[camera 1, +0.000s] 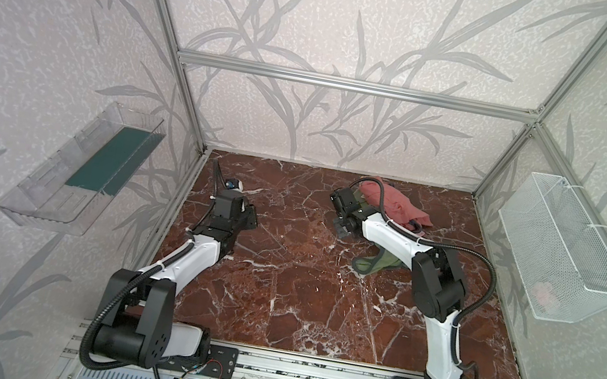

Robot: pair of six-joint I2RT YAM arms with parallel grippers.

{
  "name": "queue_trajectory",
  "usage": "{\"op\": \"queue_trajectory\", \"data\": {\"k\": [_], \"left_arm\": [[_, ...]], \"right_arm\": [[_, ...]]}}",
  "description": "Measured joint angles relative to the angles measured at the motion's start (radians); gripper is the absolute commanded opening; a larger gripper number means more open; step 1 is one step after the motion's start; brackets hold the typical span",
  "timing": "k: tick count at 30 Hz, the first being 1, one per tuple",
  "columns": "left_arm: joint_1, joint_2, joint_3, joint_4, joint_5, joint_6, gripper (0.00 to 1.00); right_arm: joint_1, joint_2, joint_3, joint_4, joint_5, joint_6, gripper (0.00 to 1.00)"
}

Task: Pick out a specific cloth from the pile
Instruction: 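Reach the right gripper forward into the clothes pile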

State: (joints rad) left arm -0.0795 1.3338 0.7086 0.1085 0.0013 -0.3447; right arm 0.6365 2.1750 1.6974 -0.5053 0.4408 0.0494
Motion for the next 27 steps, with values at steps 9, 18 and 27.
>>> {"op": "queue_trajectory", "data": {"k": [9,18,27], "left_arm": [[0.0,0.034,0.028,0.002,0.001,0.001,0.5],[0.0,0.052,0.028,0.003,0.0,0.001,0.5],[0.0,0.073,0.045,0.004,0.0,0.003,0.5]], "right_arm": [[-0.008,0.057,0.053,-0.023,0.086,-0.053,0.31],[-0.011,0.116,0.091,-0.021,0.142,-0.104,0.33],[-0.017,0.139,0.101,0.005,0.198,-0.138,0.32]]}}
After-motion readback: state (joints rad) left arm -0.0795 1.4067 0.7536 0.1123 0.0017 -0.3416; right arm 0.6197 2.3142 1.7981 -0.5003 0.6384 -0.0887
